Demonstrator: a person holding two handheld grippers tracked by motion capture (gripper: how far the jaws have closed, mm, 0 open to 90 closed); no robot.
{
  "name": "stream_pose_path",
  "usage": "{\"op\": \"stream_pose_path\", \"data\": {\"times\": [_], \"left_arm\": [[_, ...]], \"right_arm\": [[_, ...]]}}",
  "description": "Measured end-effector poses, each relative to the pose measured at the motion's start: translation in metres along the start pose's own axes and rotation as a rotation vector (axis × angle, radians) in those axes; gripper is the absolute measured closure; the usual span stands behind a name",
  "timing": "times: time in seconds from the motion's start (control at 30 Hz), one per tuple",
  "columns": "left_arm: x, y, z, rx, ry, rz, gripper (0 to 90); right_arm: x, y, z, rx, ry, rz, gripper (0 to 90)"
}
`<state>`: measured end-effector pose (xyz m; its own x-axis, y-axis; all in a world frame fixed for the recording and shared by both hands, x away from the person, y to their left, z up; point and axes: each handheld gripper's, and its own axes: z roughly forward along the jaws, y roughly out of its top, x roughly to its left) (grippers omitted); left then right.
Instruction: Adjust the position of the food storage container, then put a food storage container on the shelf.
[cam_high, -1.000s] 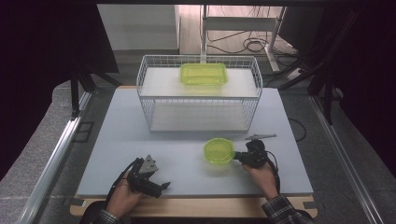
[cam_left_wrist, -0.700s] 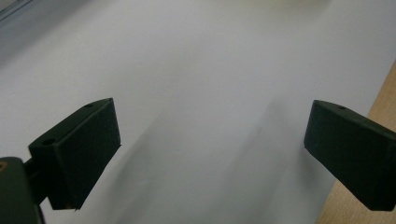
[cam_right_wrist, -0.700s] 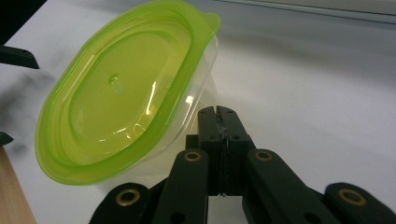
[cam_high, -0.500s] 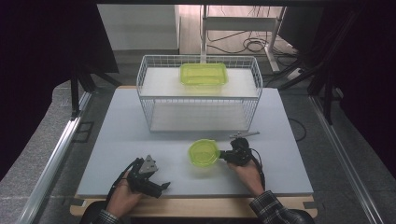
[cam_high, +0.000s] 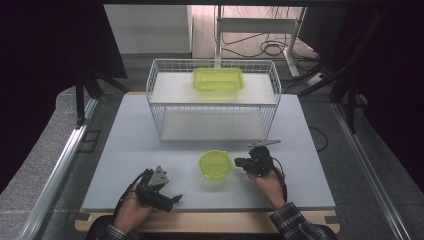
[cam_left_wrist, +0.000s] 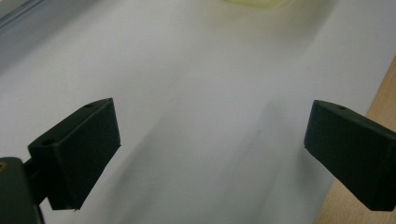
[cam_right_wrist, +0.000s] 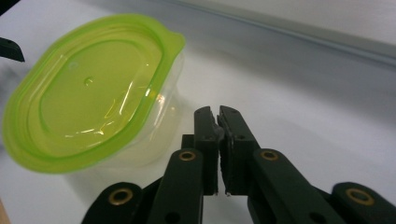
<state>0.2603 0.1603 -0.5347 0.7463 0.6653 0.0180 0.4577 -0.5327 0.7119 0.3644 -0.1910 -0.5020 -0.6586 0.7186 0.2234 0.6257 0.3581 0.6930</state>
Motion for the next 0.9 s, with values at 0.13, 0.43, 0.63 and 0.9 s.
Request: {"op": "stream_pose_path", "data": {"times": [0.13, 0.43, 0.63, 0.9], "left_arm": [[0.001, 0.0, -0.002, -0.014, 0.002, -0.013, 3.2], [0.002, 0.0, -0.001, -0.021, 0.003, -0.021, 2.5], [0.001, 0.0, -0.001, -0.015, 0.0, -0.015, 2.4], [0.001, 0.0, 0.0, -0.011, -0.004, -0.01, 2.4]], "right_arm": [[-0.002, -0.001, -0.014, -0.029, 0.003, -0.017, 77.1], [-0.001, -0.007, -0.033, -0.061, 0.007, -0.074, 47.3], [-0.005, -0.011, -0.033, -0.051, 0.007, -0.093, 27.9], [-0.004, -0.009, -0.029, -0.073, 0.018, -0.063, 10.0]]}}
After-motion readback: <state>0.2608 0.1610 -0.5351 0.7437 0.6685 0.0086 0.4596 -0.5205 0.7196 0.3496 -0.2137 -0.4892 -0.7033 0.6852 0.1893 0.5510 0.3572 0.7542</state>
